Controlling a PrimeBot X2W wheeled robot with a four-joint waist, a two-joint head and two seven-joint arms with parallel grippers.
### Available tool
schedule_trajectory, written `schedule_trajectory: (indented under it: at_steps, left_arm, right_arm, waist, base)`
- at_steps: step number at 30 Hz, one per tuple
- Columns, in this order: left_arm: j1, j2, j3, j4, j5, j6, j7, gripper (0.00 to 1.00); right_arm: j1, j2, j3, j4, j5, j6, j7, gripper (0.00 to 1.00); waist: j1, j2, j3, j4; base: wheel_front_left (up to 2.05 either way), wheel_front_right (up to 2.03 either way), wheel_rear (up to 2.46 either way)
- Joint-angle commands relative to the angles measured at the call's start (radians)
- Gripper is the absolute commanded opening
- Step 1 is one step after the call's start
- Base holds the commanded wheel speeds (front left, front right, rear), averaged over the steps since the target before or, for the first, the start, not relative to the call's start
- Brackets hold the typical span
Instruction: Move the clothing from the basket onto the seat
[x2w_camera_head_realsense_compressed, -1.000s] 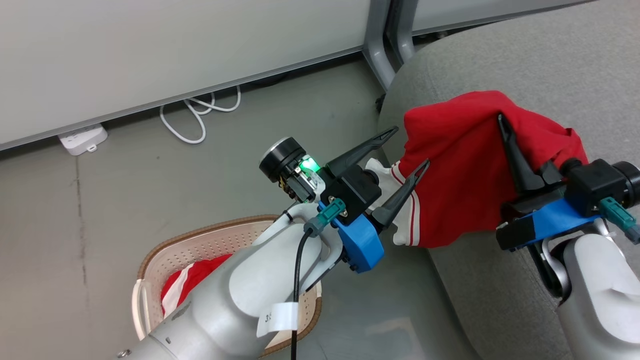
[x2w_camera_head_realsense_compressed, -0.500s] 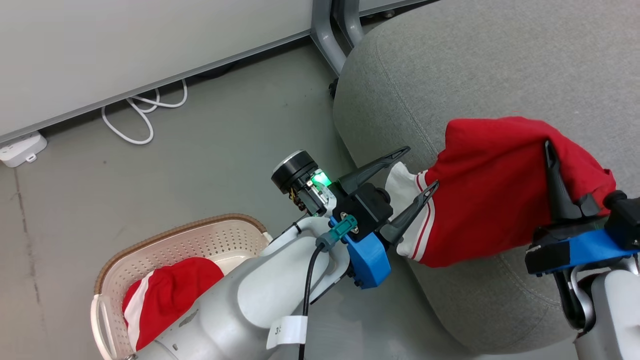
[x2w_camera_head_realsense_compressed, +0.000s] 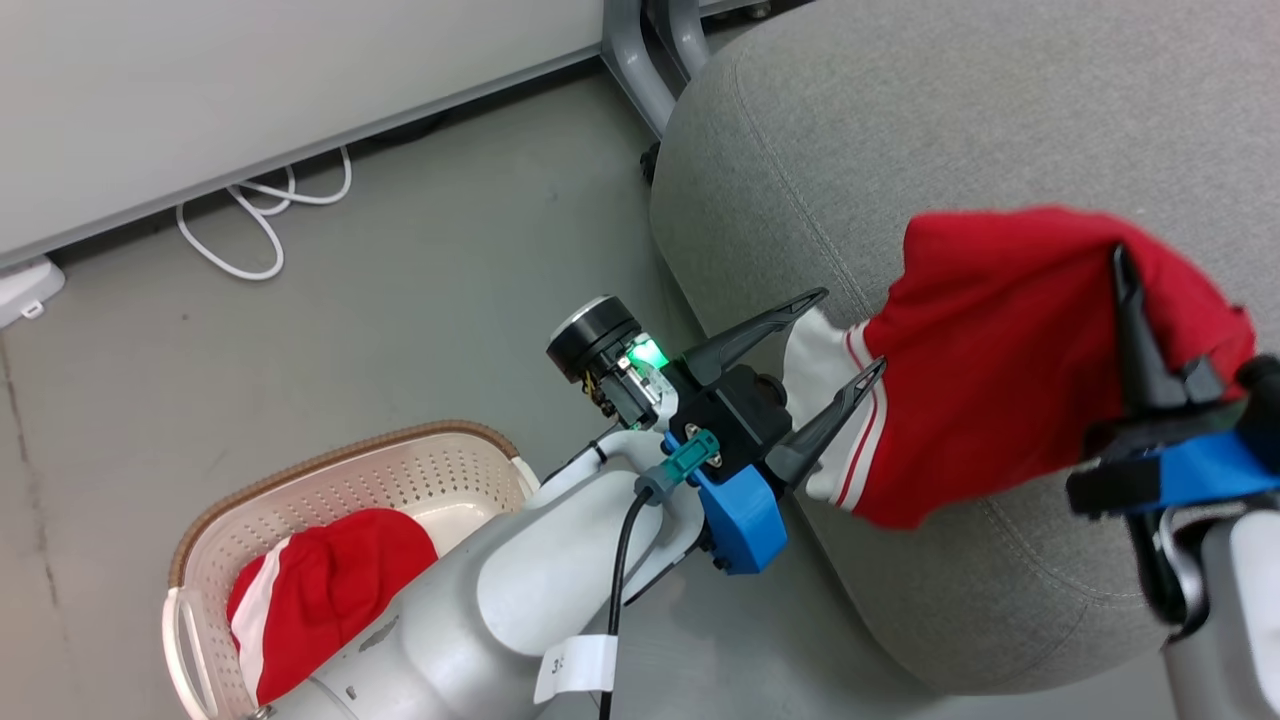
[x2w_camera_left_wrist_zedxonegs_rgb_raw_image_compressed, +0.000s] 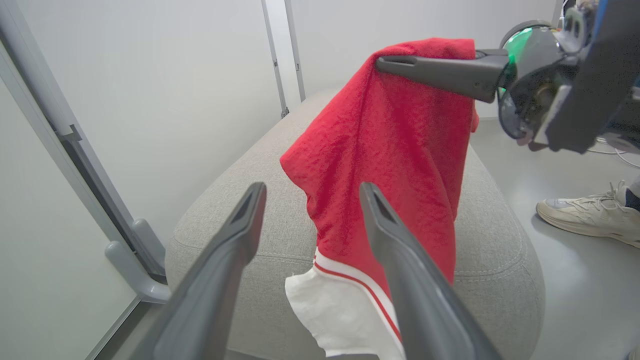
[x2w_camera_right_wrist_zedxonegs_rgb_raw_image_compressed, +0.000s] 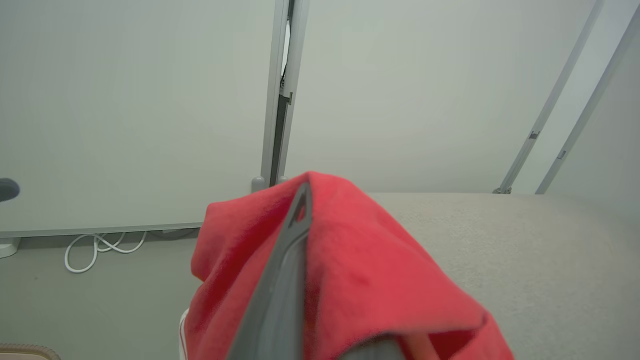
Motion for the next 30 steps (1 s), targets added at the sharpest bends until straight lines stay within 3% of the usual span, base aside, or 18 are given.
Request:
schedule_trajectory:
  at_steps: [1,8,17,24,30]
  left_arm:
    - [-0.015,0.001,0.006,-0.004,0.009,0.005,-0.005,1.00]
    - [-0.061,0.009,0.011,-0.017,0.036,0.010,-0.005,1.00]
    - [-0.138,0.026,0.014,-0.042,0.077,0.017,-0.004,1.00]
    - [-0.213,0.028,0.015,-0.062,0.105,0.026,-0.004,1.00]
    - [-0.251,0.021,0.000,-0.071,0.122,0.026,-0.004,1.00]
  right_arm:
    - [-0.040,-0.013,-0.004,-0.015,-0.005,0.000,-0.004,0.00]
    - [-0.214,-0.077,-0.070,-0.068,-0.009,0.000,-0.004,0.00]
    - [-0.440,-0.216,-0.233,-0.066,-0.018,0.000,-0.004,0.00]
    - [-0.543,-0.360,-0.361,0.036,-0.006,0.000,-0.004,0.00]
    - [-0.550,-0.403,-0.386,0.195,-0.004,0.000,-0.004,0.00]
  waist:
    - [0.0000,0.0000,0.014,0.003]
    - [0.0000,0.0000,0.101,0.025]
    - [0.0000,0.0000,0.245,0.078]
    - [0.0000,0.0000,0.368,0.124]
    - [0.0000,0.0000,0.436,0.152]
  base:
    - [0.00,0.00,0.00]
    - [0.00,0.00,0.00]
    - [0.00,0.00,0.00]
    - [0.00,0.00,0.00]
    - [0.00,0.00,0.00]
